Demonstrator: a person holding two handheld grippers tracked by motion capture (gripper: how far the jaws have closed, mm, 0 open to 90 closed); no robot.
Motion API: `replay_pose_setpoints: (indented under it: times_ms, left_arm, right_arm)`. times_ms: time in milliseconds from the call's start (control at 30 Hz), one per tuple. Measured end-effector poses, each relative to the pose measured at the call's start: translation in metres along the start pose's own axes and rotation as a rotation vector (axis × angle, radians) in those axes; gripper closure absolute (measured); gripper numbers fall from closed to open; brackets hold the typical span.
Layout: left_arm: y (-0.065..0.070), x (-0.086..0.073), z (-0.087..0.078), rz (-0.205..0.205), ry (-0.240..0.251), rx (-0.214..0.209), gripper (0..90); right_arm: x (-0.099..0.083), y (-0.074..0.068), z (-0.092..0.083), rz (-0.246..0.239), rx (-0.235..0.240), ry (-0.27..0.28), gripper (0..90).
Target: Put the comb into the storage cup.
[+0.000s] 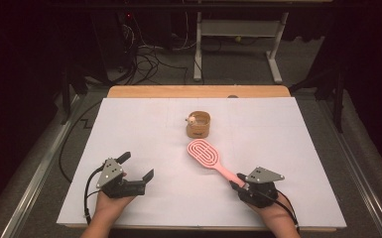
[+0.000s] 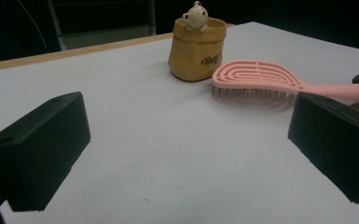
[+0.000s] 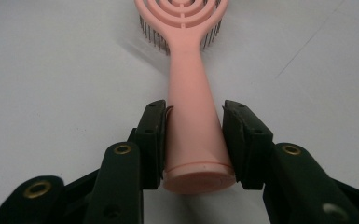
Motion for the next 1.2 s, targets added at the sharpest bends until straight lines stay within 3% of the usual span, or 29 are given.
replay_pose_setpoints:
  times_ms: [533,1067,1200]
  left_arm:
    - [0.000,0.000,0.000,0.001,0.001,0.000,0.0]
    - [-0.003,0.002,-0.002,-0.009,0.015,0.005,0.0]
    - [-0.002,0.002,-0.001,-0.007,0.013,0.002,0.0]
  right_arm:
    - [-0.002,-0.004,-0.008,-0.024,0.003,0.003,62.2]
    - [-0.016,-0.005,-0.038,-0.011,-0.007,-0.016,61.9]
    - [-0.015,-0.004,-0.038,0.004,-0.005,0.001,55.5]
Point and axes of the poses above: each handheld gripper's, and its own axes: z roughly forward along the jaws, x roughly out of its top, y roughly to its right, the point moved 9 cm from there along z, roughly forward along the jaws, and after that the axes turned 14 degrees about y, right-handed, at the moved point
